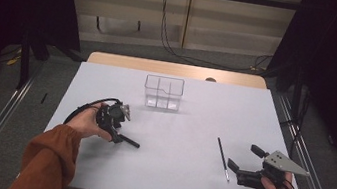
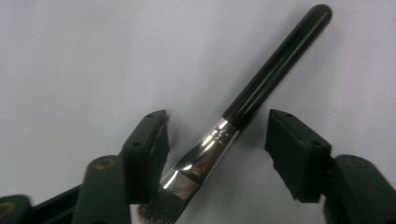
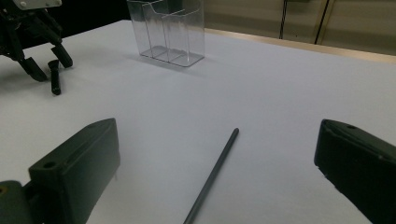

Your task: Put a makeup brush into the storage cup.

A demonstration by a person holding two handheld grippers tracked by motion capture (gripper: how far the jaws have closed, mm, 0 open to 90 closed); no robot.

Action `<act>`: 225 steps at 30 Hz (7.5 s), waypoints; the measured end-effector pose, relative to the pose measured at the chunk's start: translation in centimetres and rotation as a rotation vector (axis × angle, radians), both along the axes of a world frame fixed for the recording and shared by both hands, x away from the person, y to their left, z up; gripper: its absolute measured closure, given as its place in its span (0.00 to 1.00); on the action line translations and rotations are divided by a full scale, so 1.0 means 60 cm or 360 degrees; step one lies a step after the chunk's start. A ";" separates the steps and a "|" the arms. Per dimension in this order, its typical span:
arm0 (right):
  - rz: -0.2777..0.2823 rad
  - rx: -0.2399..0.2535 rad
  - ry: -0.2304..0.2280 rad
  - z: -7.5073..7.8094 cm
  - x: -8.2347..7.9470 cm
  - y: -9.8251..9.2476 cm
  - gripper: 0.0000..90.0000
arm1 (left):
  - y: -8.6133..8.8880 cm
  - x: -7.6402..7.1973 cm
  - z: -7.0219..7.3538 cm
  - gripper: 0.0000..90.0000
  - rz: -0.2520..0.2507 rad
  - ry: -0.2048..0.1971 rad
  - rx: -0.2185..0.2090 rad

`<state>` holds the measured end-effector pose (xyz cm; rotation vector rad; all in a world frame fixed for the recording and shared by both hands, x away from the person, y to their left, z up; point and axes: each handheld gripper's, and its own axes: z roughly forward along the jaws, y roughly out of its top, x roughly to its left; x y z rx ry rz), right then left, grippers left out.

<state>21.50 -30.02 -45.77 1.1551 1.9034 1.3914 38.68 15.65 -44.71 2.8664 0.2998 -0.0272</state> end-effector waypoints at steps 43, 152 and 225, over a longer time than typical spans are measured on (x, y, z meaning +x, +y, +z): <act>-0.0028 -0.0015 0.0021 -0.001 -0.005 -0.003 0.00 | -0.010 0.009 0.006 0.86 0.0191 0.0149 0.0085; 0.0202 -0.0008 -0.0043 0.030 0.034 0.055 0.01 | -0.065 -0.135 0.061 0.86 0.0387 0.0008 -0.1139; 0.1283 -0.0941 0.0629 0.104 0.158 0.246 0.06 | -0.184 -0.119 0.116 0.86 -0.0095 0.0043 -0.0163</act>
